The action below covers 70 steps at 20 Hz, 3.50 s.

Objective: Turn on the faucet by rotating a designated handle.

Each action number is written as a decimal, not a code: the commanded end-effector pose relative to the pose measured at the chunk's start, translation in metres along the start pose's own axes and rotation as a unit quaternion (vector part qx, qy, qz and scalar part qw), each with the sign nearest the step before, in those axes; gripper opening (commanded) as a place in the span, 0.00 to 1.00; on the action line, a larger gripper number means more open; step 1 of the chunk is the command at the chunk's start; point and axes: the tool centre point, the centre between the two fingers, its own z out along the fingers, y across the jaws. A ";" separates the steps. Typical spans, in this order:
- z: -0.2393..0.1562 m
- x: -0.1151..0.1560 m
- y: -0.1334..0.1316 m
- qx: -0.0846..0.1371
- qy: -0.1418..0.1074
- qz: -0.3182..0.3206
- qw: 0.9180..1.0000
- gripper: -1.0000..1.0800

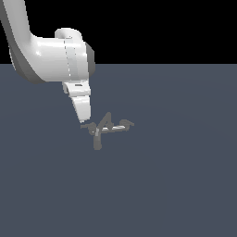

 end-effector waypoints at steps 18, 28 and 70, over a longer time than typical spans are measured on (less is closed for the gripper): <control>0.024 0.012 -0.016 0.001 0.002 0.040 0.999 0.00; 0.024 -0.001 0.000 0.003 0.003 0.042 0.999 0.00; 0.025 0.042 0.043 -0.001 -0.004 0.021 1.000 0.00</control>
